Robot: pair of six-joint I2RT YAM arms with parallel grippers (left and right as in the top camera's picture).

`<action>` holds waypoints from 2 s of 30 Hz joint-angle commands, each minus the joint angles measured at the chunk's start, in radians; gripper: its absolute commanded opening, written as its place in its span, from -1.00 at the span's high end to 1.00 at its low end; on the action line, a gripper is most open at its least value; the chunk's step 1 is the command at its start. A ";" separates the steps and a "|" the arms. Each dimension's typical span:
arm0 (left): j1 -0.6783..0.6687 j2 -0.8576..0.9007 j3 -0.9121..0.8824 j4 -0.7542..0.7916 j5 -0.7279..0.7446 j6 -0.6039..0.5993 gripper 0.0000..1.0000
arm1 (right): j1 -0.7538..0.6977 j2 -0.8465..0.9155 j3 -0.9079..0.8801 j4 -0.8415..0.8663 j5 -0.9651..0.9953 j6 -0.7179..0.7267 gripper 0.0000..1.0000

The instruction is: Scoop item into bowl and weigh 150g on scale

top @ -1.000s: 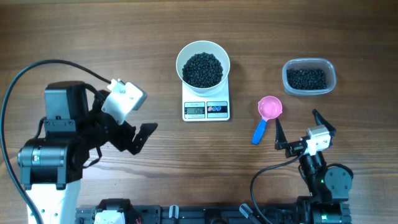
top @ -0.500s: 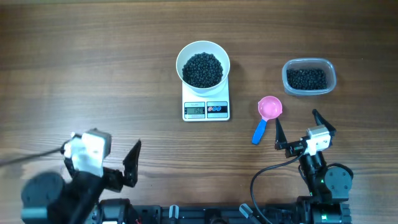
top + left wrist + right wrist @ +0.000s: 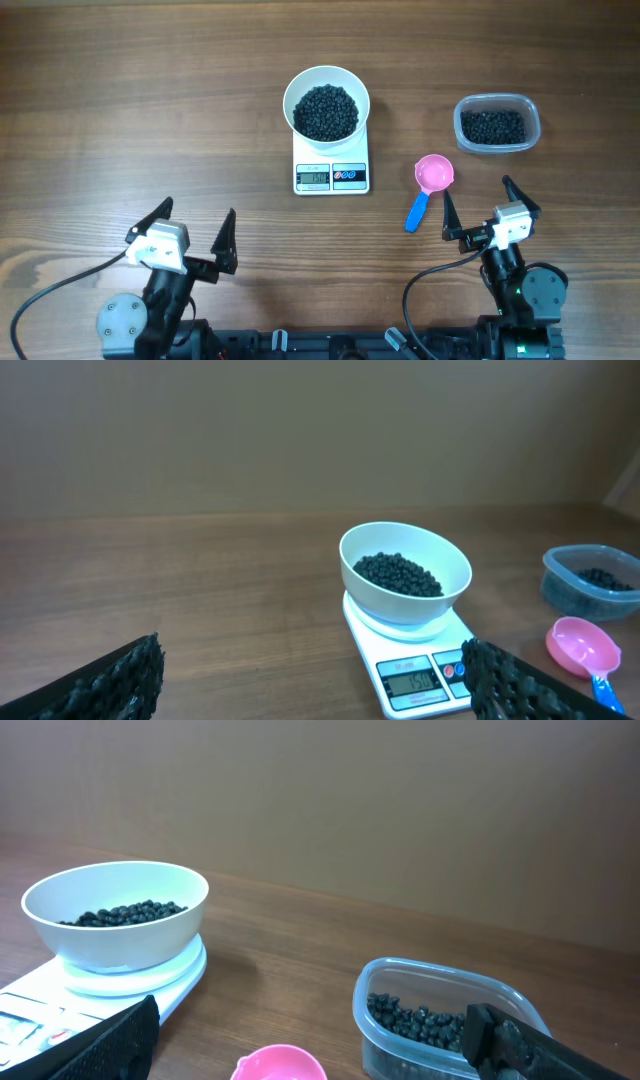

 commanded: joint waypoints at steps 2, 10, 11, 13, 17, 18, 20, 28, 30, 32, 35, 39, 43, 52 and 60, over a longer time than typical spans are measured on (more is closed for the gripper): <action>-0.027 -0.020 -0.072 0.101 -0.056 -0.166 -1.00 | 0.007 -0.005 -0.001 0.006 0.017 0.018 -0.99; -0.200 -0.020 -0.352 0.492 -0.331 -0.182 -1.00 | 0.007 -0.005 -0.001 0.006 0.017 0.019 -0.99; -0.200 -0.020 -0.383 0.540 -0.331 -0.182 -1.00 | 0.007 -0.005 -0.001 0.006 0.017 0.018 -1.00; -0.199 -0.020 -0.399 0.548 -0.331 -0.182 -1.00 | 0.007 -0.005 -0.001 0.006 0.017 0.018 -1.00; -0.199 -0.020 -0.399 0.454 -0.331 -0.182 -1.00 | 0.007 -0.005 -0.001 0.006 0.017 0.019 -0.99; -0.198 -0.020 -0.399 0.428 -0.331 -0.181 -1.00 | 0.007 -0.005 -0.001 0.005 0.017 0.018 -0.99; -0.191 -0.020 -0.399 0.428 -0.323 -0.181 -1.00 | 0.007 -0.005 -0.001 0.006 0.017 0.019 -0.99; -0.161 -0.020 -0.399 0.424 -0.282 -0.181 -0.99 | 0.007 -0.005 -0.001 0.006 0.017 0.019 -1.00; -0.161 -0.020 -0.399 0.425 -0.282 -0.181 -1.00 | 0.007 -0.005 -0.001 0.006 0.017 0.019 -1.00; -0.159 -0.020 -0.399 0.425 -0.282 -0.181 -1.00 | 0.007 -0.005 -0.001 0.006 0.017 0.019 -0.99; -0.159 -0.020 -0.399 0.425 -0.282 -0.181 -1.00 | 0.007 -0.005 -0.001 0.006 0.017 0.019 -0.99; -0.159 -0.020 -0.399 0.425 -0.282 -0.181 -1.00 | 0.007 -0.005 -0.001 0.006 0.017 0.019 -0.99; -0.159 -0.020 -0.399 0.425 -0.282 -0.181 -1.00 | 0.007 -0.005 -0.001 0.006 0.017 0.018 -0.99; -0.159 -0.020 -0.399 0.426 -0.301 -0.132 -1.00 | 0.007 -0.005 -0.001 0.006 0.017 0.018 -0.99; -0.159 -0.020 -0.399 0.427 -0.301 -0.129 -1.00 | 0.007 -0.005 -0.001 0.006 0.017 0.018 -0.99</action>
